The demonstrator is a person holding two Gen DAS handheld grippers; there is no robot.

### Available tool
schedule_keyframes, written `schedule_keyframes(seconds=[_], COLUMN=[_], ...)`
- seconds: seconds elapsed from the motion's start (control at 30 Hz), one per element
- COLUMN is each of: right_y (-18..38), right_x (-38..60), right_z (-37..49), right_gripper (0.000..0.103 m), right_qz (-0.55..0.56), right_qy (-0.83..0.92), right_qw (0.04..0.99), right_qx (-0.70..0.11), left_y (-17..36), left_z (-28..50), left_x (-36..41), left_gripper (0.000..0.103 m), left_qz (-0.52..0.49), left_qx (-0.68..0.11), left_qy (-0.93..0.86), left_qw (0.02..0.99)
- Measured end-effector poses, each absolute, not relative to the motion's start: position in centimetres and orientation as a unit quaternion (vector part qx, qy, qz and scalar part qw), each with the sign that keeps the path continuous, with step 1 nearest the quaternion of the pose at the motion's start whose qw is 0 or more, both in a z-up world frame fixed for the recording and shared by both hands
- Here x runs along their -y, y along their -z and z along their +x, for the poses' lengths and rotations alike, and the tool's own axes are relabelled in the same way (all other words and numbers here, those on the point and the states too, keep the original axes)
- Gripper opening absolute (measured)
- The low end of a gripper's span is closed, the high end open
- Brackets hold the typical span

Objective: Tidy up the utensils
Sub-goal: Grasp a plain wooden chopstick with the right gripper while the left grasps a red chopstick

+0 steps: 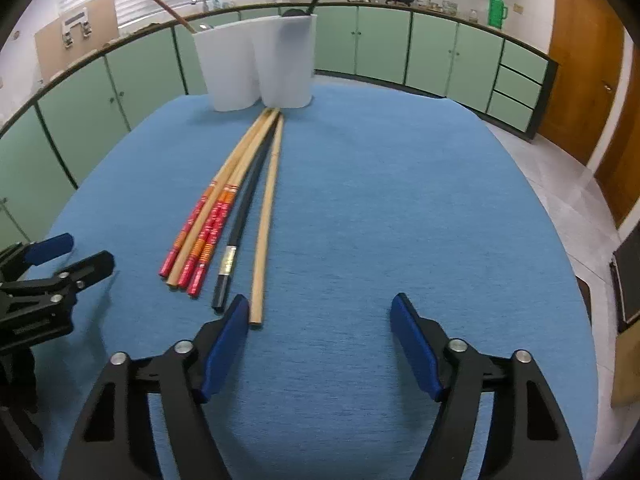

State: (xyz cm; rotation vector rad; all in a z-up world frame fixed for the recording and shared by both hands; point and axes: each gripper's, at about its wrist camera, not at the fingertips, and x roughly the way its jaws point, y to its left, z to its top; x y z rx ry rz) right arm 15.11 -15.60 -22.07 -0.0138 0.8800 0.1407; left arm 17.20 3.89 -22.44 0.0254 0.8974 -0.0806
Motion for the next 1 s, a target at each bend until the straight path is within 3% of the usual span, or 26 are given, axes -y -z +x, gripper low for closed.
schedule_keyframes(seconds=[0.1,0.17,0.27,1.0], right_y=[21.9,21.9,21.9,22.1], right_x=[15.2,14.8,14.1,16.4], right_z=[15.1,15.3,15.4,15.3], right_gripper=[0.049,0.029,0.007,0.007], right_qz=[-0.009,-0.011,-0.017,0.018], right_qy=[-0.084,-0.095,-0.114,-0.107], right_qw=[0.902,0.902,0.900,0.901], right_qx=[-0.423,-0.420,-0.420,-0.420], left_y=[22.5,22.4,22.4,23.2], left_z=[17.1,17.1,17.1,18.6], left_x=[-3.6,-3.4,-2.6,0.9], left_gripper=[0.085,0.085,0.085,0.085], left_qz=[0.011,0.009,0.012,0.035], left_qx=[-0.434,-0.433,-0.434,-0.444], left_qy=[0.041,0.045,0.055,0.054], left_qw=[0.900,0.900,0.899,0.894])
